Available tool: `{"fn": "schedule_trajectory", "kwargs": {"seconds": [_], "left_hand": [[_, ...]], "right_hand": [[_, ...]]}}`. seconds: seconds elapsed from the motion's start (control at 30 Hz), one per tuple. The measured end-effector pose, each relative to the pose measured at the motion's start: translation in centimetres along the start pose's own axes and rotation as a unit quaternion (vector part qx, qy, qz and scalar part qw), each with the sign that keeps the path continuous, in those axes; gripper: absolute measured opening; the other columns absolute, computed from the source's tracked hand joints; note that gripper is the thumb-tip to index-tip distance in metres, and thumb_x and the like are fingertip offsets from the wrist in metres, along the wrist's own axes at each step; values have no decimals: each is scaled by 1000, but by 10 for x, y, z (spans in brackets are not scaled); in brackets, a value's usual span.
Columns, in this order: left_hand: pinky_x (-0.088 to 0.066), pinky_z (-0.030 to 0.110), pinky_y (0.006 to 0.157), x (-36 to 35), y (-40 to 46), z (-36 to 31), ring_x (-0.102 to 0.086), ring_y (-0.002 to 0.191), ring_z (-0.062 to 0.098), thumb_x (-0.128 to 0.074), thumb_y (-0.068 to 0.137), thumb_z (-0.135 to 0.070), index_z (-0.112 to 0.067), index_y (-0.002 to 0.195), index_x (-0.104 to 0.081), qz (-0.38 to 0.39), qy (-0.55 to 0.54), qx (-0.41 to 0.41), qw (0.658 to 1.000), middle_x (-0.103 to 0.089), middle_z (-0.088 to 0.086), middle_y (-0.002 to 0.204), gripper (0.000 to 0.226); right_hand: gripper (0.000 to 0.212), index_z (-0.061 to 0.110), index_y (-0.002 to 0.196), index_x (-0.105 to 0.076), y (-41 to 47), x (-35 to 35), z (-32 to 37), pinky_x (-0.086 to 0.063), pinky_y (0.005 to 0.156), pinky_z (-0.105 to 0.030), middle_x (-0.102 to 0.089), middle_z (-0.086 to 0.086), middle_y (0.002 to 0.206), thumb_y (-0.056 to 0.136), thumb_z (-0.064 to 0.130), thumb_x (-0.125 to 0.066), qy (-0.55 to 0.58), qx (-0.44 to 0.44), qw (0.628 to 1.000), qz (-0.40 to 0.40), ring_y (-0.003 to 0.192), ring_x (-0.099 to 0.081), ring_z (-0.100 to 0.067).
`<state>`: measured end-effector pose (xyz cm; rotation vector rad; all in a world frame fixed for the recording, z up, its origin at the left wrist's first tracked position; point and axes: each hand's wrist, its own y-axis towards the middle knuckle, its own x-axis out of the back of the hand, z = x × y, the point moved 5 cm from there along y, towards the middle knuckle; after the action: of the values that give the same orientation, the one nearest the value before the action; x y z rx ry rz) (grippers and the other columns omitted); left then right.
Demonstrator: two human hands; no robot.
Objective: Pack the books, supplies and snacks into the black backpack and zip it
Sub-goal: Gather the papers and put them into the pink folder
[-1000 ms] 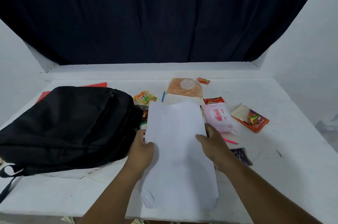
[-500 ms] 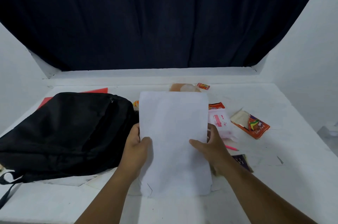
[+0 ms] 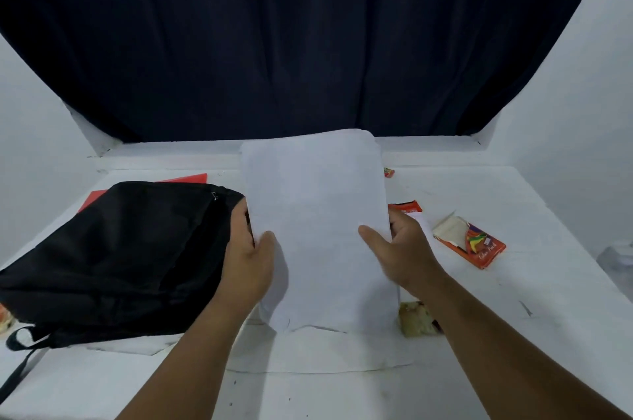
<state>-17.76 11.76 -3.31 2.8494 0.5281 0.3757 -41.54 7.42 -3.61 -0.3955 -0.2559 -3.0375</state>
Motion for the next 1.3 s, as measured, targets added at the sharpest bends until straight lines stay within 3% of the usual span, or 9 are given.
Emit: {"fn": "schedule_trajectory", "kwargs": {"seconds": [0.17,0.27,0.47,0.57,0.7,0.9,1.03,1.13,1.3], "left_hand": [[-47,6,82,-7,-15,-8,-56,107,-12,-48,99,0,-17,152,-22,-14,82,-106,991,-50,-45,118,62],[-46,9,92,-10,-25,5,-51,117,-14,-53,99,-5,-17,148,-24,-17,86,-100,991,-49,-31,128,58],[-46,3,85,-9,-26,16,-53,112,-15,-51,100,-5,-19,141,-28,-33,81,-64,994,-53,-19,124,49],[-41,-1,83,-11,-29,23,-52,108,-21,-50,100,-4,-19,143,-27,-25,83,-43,995,-51,-25,121,51],[-40,-3,81,-13,-41,25,-54,103,-22,-50,98,2,-29,129,-33,-22,58,-33,998,-54,-26,117,47],[-53,16,84,-7,-29,47,-66,96,0,-57,86,3,-25,116,-57,29,51,82,995,-69,-15,104,41],[-51,21,86,-20,-32,83,-66,102,7,-57,84,-6,-26,116,-60,143,85,207,964,-70,-10,110,38],[-45,18,73,-21,-34,94,-64,97,10,-57,86,-7,-18,114,-56,144,151,222,952,-67,-7,104,30],[-47,24,83,-17,-32,98,-64,102,20,-63,85,-11,-16,124,-53,153,248,187,938,-67,0,110,40]], "right_hand": [[43,16,138,-47,-15,-11,11,-44,89,-2,-60,19,123,97,17,-59,-51,109,990,-70,110,-56,9],[49,30,136,-38,-21,-15,-5,-39,88,3,-47,35,120,96,13,-61,-46,105,992,-60,108,-48,25],[39,22,131,-45,-24,-18,-11,-40,83,3,-55,20,119,96,13,-59,-55,107,989,-91,106,-54,7],[42,36,128,-39,-27,-24,-17,-43,78,3,-52,29,118,96,18,-61,-81,98,988,-87,106,-58,0],[41,38,125,-40,-31,-25,-21,-39,77,5,-51,28,119,96,18,-61,-102,103,985,-97,107,-53,6],[25,25,112,-58,-23,-14,-30,-50,81,-16,-66,14,106,92,13,-63,-87,-35,992,-85,95,-61,-7],[27,18,112,-56,-23,-21,-62,-39,56,-6,-67,1,108,88,8,-63,-146,-137,979,-36,84,-59,-4],[41,15,127,-51,-25,-27,-84,-40,58,-9,-63,-3,124,89,4,-62,-181,-179,967,-17,101,-60,-16],[46,20,130,-47,-28,-26,-87,-46,77,-19,-60,1,127,89,7,-65,-248,-187,950,-23,108,-59,-15]]}}
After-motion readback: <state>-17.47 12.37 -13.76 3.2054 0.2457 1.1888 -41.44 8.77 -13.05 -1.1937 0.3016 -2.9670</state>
